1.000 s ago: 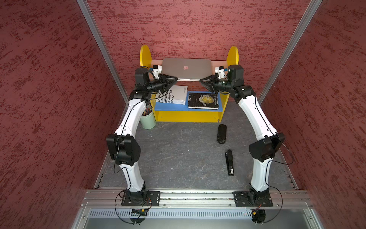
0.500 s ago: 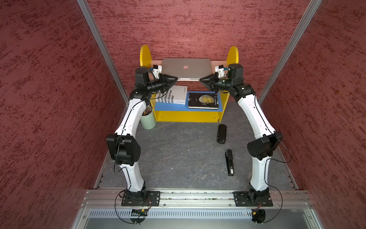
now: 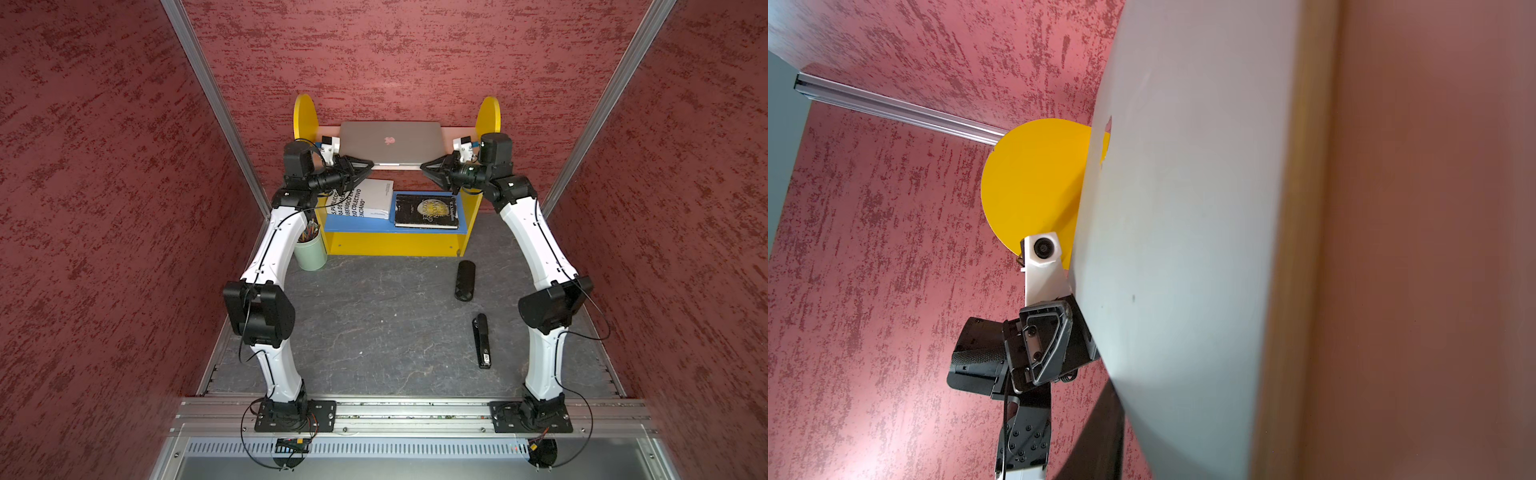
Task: Close the laptop lid and set it aside
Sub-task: Place the laptop on the shelf.
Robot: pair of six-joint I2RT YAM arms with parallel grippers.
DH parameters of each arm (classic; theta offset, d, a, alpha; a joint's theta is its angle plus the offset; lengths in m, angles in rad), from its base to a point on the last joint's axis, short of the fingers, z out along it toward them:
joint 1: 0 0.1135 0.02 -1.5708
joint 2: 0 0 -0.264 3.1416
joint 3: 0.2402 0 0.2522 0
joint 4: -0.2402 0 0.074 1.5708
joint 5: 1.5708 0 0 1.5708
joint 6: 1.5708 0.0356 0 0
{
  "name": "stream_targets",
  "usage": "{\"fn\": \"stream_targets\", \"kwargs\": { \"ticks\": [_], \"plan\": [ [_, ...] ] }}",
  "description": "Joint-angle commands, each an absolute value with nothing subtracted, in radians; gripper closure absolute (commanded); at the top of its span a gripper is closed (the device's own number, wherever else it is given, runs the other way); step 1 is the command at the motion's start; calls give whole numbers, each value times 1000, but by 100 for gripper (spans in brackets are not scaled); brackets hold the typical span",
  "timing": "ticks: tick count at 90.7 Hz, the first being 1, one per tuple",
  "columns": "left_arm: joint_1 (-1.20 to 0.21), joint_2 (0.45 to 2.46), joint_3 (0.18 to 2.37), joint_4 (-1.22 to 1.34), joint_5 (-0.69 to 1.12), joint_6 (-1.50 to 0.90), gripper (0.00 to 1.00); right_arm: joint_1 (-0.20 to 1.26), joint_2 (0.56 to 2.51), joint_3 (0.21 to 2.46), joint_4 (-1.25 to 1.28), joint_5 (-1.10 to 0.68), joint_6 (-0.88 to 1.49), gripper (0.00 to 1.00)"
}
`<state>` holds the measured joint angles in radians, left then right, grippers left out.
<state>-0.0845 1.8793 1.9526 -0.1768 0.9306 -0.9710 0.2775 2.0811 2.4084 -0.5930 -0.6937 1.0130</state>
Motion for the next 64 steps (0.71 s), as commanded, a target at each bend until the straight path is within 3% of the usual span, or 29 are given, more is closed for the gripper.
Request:
{"fn": "stream_targets", "kwargs": {
  "ticks": [1, 64],
  "plan": [
    [-83, 1850, 1964, -190, 924, -956, 64, 260, 2057, 2421, -592, -677, 1007, 69],
    [-56, 1555, 1635, -165, 886, -906, 43, 259, 1709, 1970, -483, -682, 946, 45]
  ]
}}
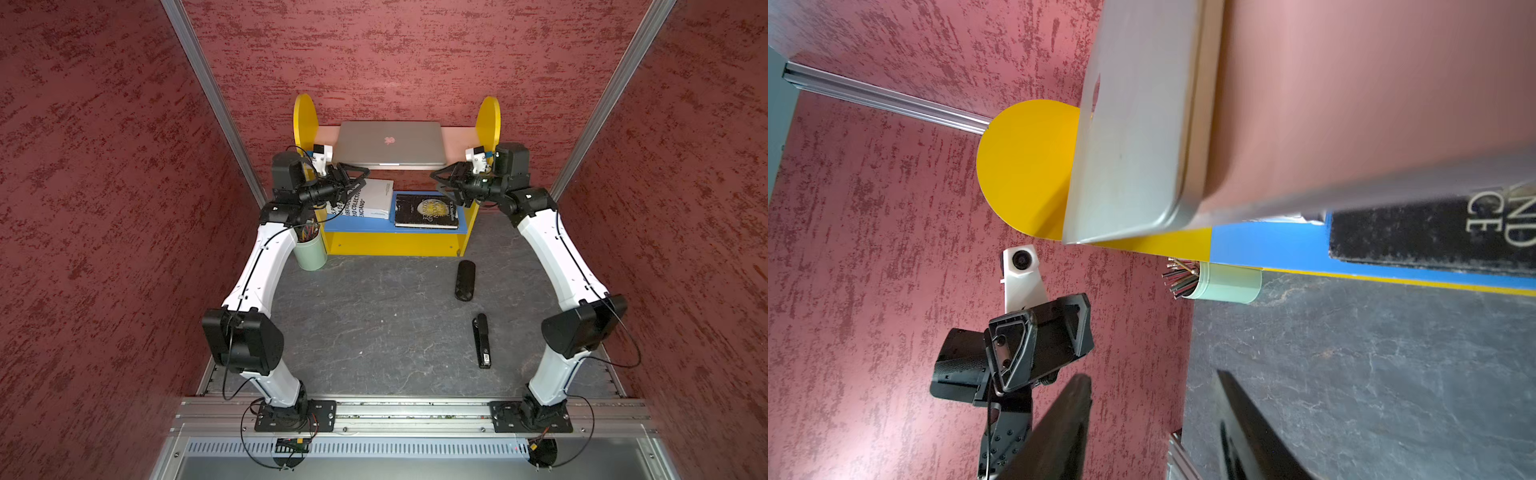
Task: Close the laptop lid and set it aside
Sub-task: Place the laptop on the shelf, then reset both arms
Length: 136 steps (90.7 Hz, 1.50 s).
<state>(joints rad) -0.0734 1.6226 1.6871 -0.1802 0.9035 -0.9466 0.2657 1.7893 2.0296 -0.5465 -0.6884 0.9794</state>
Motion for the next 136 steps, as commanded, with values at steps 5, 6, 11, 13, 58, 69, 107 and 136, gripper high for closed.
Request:
{"fn": "stream_targets", "kwargs": {
  "ticks": [5, 6, 11, 13, 58, 69, 107, 136],
  "plan": [
    [-51, 1516, 1596, -168, 875, -888, 40, 260, 1679, 1931, -473, -683, 933, 43],
    [-49, 1509, 1588, -167, 872, -884, 39, 259, 1671, 1923, -471, -683, 930, 43],
    [-43, 1472, 1549, -171, 862, -866, 35, 259, 1637, 1880, -464, -682, 909, 40],
    [-42, 1457, 1532, -175, 859, -858, 33, 260, 1622, 1863, -464, -679, 898, 40],
    [23, 1133, 1247, -188, 779, -650, 10, 240, 1261, 1386, -282, -576, 671, 14],
    [36, 1058, 1159, -132, 754, -635, 8, 236, 1173, 1295, -267, -533, 589, 3],
    [40, 856, 959, -127, 489, -533, 0, 234, 809, 893, -44, -96, 370, 2],
    [38, 780, 766, -62, 298, -534, 0, 233, 635, 541, 251, 229, 258, 2]
  ]
}}
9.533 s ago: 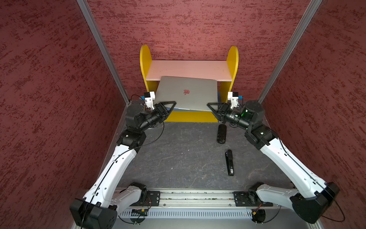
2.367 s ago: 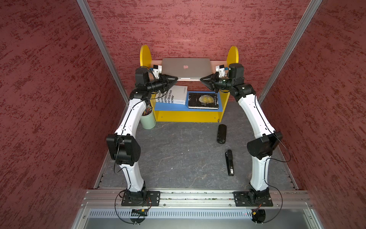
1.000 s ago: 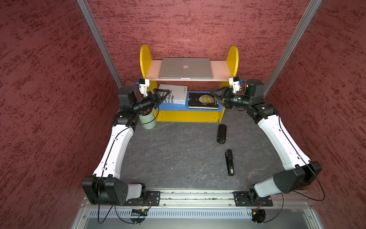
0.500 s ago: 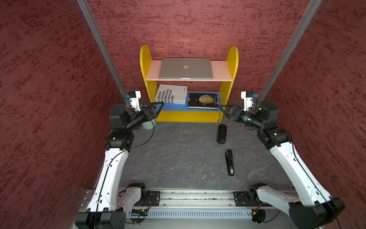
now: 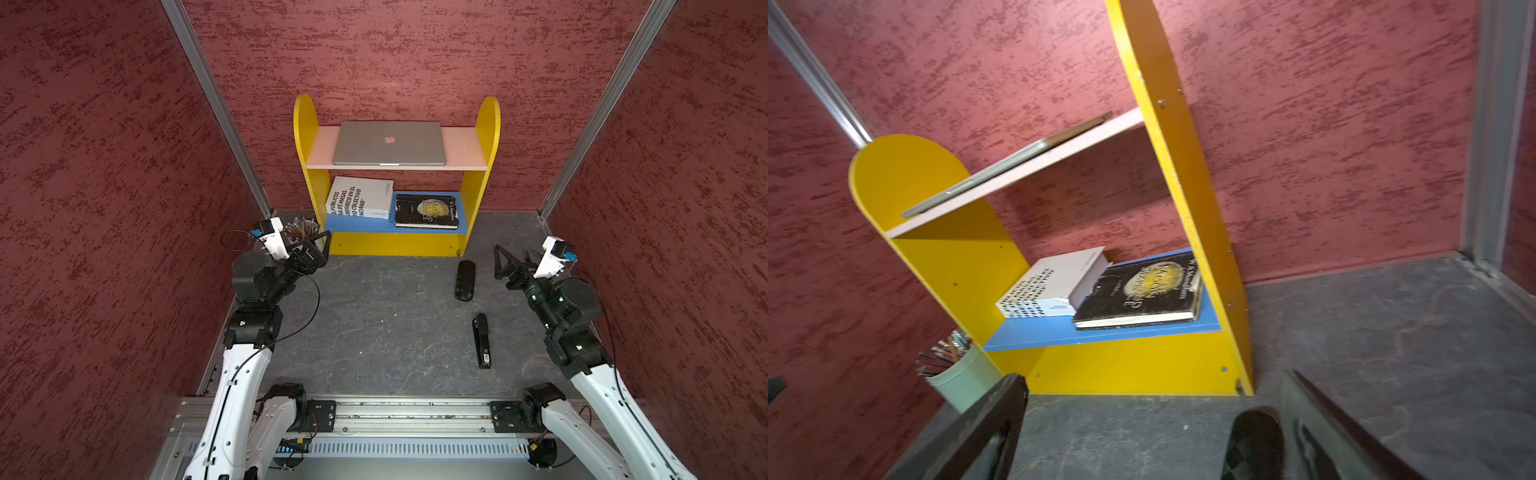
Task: Close the laptop lid and set it aside
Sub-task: Reset both arms
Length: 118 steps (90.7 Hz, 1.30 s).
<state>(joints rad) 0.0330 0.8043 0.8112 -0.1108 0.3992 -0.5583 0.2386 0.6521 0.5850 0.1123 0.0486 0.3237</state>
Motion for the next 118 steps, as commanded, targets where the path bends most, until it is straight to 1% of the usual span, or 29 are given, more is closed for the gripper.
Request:
{"fn": "stream_targets", "kwargs": {
  "ticks": [1, 18, 39, 47, 55, 70, 90, 107, 118],
  "plan": [
    [39, 777, 760, -60, 292, -534, 0, 233, 635, 536, 250, 237, 256, 2],
    [39, 735, 660, -50, 162, -529, 0, 233, 638, 450, 301, 367, 215, 2],
    [38, 691, 528, -36, -57, -530, 0, 234, 688, 364, 372, 501, 208, 2],
    [39, 675, 449, 19, -127, -526, 0, 234, 723, 358, 369, 557, 248, 2],
    [39, 667, 374, 100, -183, -510, 0, 234, 779, 345, 400, 571, 262, 2],
    [40, 675, 282, 179, -280, -467, 0, 233, 871, 289, 501, 648, 247, 2],
    [44, 748, 245, 237, -342, -443, 0, 230, 1009, 261, 623, 668, 173, 2],
    [59, 779, 230, 321, -335, -356, 0, 213, 1155, 243, 749, 668, 137, 2],
    [67, 883, 204, 434, -327, -322, 0, 204, 1247, 255, 831, 652, 98, 2]
  ]
}}
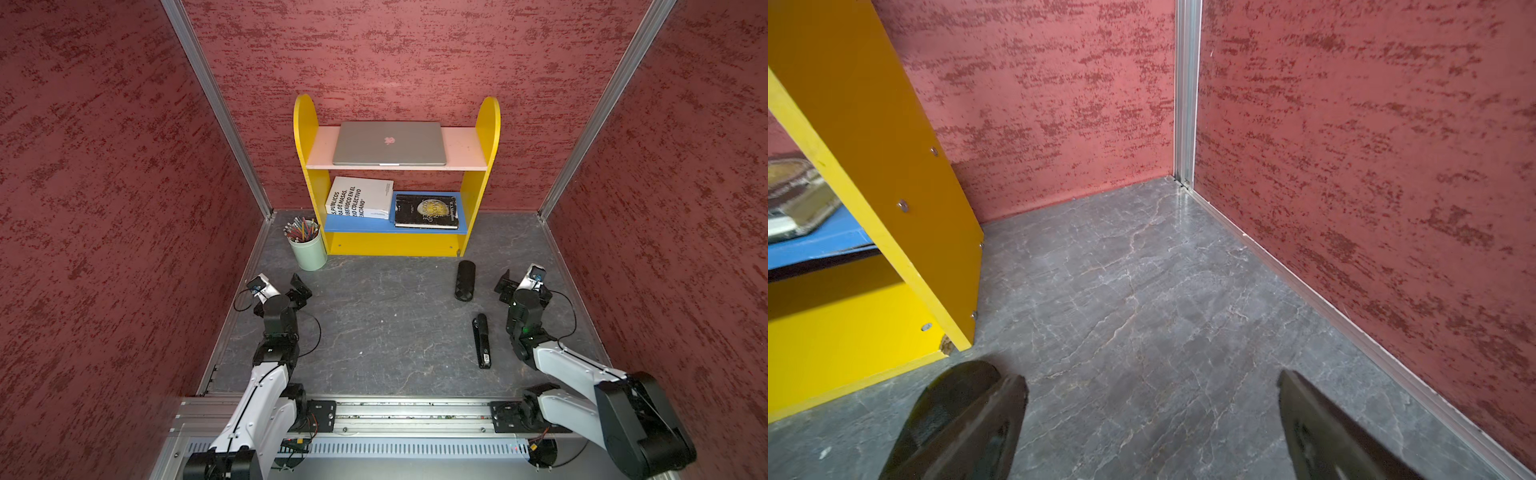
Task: Close the laptop lid and set it aside
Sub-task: Reset both arms
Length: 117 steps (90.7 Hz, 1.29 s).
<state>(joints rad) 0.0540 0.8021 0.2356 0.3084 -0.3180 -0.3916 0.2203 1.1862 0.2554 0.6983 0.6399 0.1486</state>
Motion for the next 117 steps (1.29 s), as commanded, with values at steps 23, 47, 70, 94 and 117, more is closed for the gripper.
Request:
{"fn": "stream_targets", "kwargs": {
  "ticks": [23, 47, 70, 94, 117],
  "plan": [
    [72, 1239, 290, 681, -258, -238, 0, 191, 1432, 327, 969, 576, -21, 2],
    [52, 1444, 352, 856, -89, -58, 0, 172, 1473, 338, 975, 505, -30, 2],
    [38, 1533, 368, 911, 3, -7, 0, 114, 1486, 375, 894, 308, -28, 2],
    [31, 1532, 371, 903, -5, -2, 0, 57, 1546, 373, 932, 167, -5, 1],
    [20, 1533, 373, 905, -15, 4, 0, 58, 1543, 375, 926, 165, -3, 2]
  ]
}}
